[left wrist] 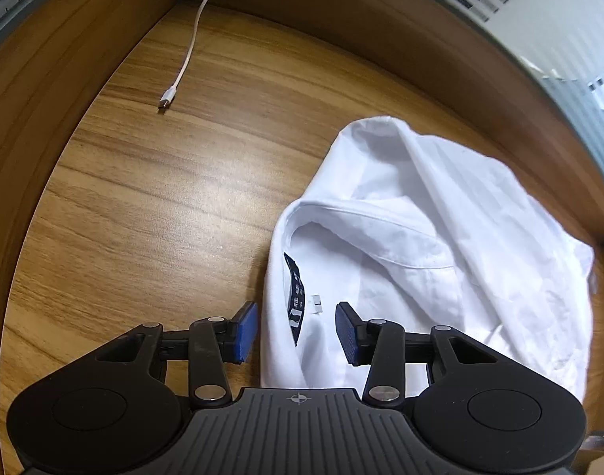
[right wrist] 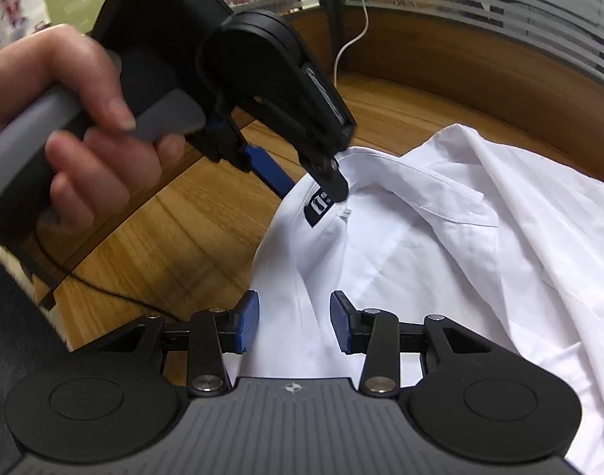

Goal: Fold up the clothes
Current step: 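Lay the shirt flat on the desk and open both grippers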

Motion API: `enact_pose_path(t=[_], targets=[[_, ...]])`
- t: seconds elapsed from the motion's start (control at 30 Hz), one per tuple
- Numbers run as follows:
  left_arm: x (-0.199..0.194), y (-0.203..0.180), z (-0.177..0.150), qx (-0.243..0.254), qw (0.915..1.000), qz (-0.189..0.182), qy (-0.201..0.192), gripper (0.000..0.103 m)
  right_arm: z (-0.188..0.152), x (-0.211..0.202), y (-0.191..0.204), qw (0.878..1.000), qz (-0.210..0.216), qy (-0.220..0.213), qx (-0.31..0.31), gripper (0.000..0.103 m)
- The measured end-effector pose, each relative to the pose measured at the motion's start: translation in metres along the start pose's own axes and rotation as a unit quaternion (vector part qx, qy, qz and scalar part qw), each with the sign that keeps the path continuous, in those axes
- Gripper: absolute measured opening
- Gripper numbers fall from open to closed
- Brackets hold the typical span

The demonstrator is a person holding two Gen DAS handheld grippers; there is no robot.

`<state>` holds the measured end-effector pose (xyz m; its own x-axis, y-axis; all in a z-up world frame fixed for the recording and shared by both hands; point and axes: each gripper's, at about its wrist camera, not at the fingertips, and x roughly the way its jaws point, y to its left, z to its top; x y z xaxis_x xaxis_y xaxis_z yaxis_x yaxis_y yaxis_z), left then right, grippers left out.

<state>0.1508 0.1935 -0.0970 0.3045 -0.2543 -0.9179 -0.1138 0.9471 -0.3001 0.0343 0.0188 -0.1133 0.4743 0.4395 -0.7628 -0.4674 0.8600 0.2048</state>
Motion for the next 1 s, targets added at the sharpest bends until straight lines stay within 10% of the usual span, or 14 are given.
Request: enact_pose_path(t=[0.17,0.3,0.4,0.53,0.83,1.0], targets=[[0.01,0.004,-0.003,-0.008,0.9996,0.026,-0.009,0.012,0.002,0.009,0.012,1.0,-0.009,-0.009,-0.003,0.045],[0.015,0.02,-0.003,-0.048,0.9983,0.031,-0.01,0.008,-0.009,0.01,0.025,0.999,-0.024,-0.003,-0.049,0.045],[0.019,0.032,-0.005,-0.064,0.9975,0.029,-0.006,0.008,-0.018,0.007,0.03,0.995,-0.042,-0.008,-0.086,0.013],[0.021,0.041,-0.011,-0.066,0.9976,0.019,-0.008,0.008,-0.023,0.008,0.029,0.991,-0.062,-0.006,-0.118,0.008],[-0.019,0.026,-0.024,0.136,0.9865,-0.061,-0.068,0.038,-0.025,-0.023,0.025,0.991,-0.05,-0.01,-0.125,0.061],[-0.053,-0.001,-0.058,0.319,0.9362,-0.111,-0.098,0.056,-0.041,-0.053,0.008,0.996,-0.059,-0.018,-0.058,0.076]])
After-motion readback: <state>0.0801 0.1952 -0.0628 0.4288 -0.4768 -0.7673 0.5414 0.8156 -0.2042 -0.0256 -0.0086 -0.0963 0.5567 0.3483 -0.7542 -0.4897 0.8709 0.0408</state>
